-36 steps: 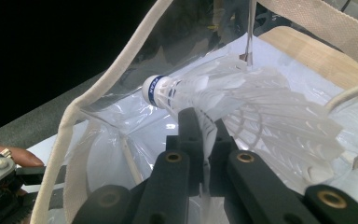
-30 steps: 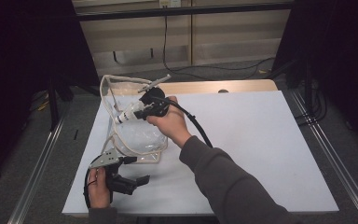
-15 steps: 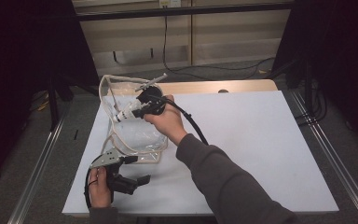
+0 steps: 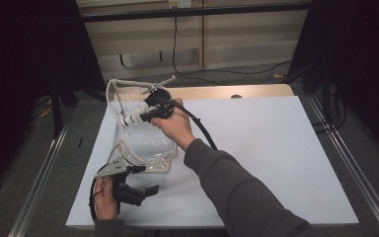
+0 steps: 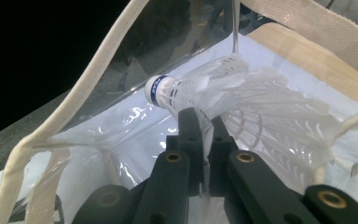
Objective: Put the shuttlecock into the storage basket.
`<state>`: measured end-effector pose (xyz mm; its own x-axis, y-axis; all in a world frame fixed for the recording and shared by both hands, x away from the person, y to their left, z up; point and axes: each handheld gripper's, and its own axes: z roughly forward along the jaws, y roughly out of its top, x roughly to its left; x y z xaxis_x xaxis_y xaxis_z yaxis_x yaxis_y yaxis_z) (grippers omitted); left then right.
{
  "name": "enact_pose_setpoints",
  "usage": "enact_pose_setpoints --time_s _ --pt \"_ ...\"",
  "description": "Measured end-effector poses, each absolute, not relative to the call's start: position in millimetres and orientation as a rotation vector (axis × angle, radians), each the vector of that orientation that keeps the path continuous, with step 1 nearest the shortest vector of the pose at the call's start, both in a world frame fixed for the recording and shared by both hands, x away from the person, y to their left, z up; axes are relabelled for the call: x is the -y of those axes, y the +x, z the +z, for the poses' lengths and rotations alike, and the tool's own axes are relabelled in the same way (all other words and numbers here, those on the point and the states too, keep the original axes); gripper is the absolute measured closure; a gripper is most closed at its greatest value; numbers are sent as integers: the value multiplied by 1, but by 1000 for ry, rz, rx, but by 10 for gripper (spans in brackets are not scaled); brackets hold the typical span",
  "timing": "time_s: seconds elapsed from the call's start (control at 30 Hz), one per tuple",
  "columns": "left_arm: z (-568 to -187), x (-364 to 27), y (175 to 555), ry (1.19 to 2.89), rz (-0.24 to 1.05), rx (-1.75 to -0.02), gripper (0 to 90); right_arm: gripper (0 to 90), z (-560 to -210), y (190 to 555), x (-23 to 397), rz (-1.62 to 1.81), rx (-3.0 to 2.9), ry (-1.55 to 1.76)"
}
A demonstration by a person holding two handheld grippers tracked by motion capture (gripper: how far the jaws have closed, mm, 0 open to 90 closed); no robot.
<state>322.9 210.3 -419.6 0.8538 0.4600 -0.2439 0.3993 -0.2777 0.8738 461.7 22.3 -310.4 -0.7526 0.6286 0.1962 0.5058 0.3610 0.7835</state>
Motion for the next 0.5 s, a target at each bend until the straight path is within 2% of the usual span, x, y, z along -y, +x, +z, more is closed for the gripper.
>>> enact_pose_setpoints --time_s 0.5 --pt "-419 -211 323 1910 68 -636 30 884 -308 461 -31 1341 -2455 1069"
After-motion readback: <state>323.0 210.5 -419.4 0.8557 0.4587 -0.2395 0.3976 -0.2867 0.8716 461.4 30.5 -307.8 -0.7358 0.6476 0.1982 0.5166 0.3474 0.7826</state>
